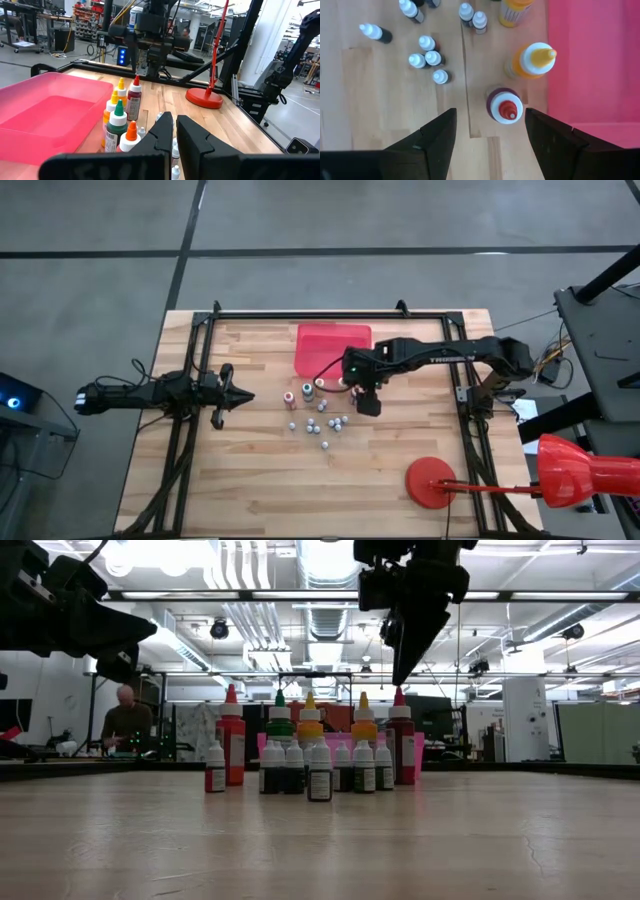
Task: Pick & Place food coloring
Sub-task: Put the large red food coloring bottle into the pink bin
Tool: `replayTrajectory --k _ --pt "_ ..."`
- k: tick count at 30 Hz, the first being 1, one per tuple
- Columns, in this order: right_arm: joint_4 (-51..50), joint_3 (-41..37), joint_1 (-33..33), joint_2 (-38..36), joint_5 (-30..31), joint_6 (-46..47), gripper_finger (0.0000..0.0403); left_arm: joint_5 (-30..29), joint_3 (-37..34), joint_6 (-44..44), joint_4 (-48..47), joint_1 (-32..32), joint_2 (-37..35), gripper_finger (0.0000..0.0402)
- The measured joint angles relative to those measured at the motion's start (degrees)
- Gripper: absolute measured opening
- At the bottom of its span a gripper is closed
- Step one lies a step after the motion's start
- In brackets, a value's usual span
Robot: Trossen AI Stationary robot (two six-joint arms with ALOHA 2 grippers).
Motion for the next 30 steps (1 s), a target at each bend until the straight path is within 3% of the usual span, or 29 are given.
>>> replayTrajectory --k 30 --pt "1.33 -0.22 -0.92 5.93 1.94 -1.77 0.0226 0.0 -0.01 -0.01 0.02 -0.01 0.01 0.0"
